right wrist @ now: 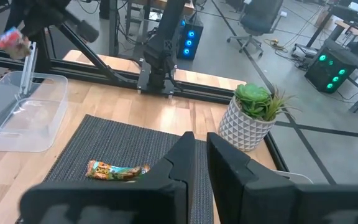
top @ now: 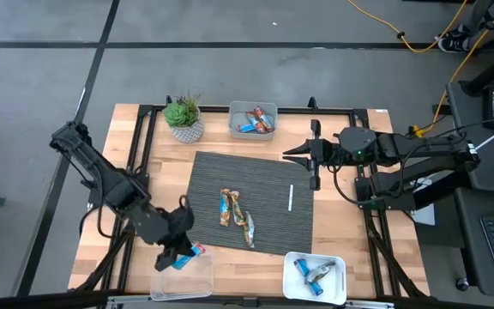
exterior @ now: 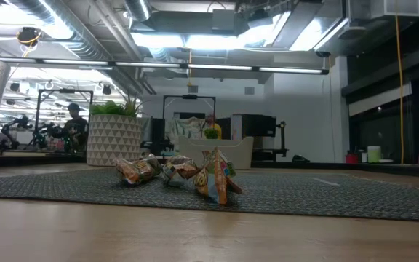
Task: Pick and place Granola Bars by type
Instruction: Put the red granola bar into the gray bin
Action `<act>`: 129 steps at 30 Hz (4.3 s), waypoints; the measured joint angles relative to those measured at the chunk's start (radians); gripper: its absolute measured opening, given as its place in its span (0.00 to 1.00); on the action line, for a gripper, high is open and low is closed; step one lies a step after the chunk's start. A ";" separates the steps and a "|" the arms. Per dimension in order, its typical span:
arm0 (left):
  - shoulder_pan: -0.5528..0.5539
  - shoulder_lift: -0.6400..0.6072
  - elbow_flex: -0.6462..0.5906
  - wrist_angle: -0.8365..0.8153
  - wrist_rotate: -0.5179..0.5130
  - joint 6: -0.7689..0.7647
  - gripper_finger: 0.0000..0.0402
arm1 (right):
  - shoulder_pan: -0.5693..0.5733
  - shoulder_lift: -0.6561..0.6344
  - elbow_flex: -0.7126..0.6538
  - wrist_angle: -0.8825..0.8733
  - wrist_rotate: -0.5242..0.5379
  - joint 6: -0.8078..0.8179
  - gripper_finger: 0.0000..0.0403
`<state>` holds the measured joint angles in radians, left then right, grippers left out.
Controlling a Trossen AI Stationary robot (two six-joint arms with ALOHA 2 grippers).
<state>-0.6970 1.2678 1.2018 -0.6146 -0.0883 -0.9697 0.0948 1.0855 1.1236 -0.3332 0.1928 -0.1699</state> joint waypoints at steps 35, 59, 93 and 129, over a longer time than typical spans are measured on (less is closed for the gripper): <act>-0.115 0.449 0.000 -0.016 0.109 -0.292 0.10 | 0.000 0.002 0.000 -0.001 -0.002 0.000 0.11; -0.066 0.413 0.000 -0.050 0.306 -0.303 0.43 | 0.000 0.012 0.000 0.001 -0.002 -0.045 0.11; 0.370 0.117 0.001 -0.012 -0.129 0.180 0.37 | 0.000 0.089 0.000 -0.001 -0.002 -0.047 0.11; 0.568 0.540 -0.001 -0.188 0.005 0.076 0.64 | 0.000 0.088 0.000 -0.115 -0.009 -0.075 0.11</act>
<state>-0.1291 1.8080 1.2007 -0.8027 -0.0830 -0.8937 0.0948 1.1736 1.1233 -0.4484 0.1837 -0.2447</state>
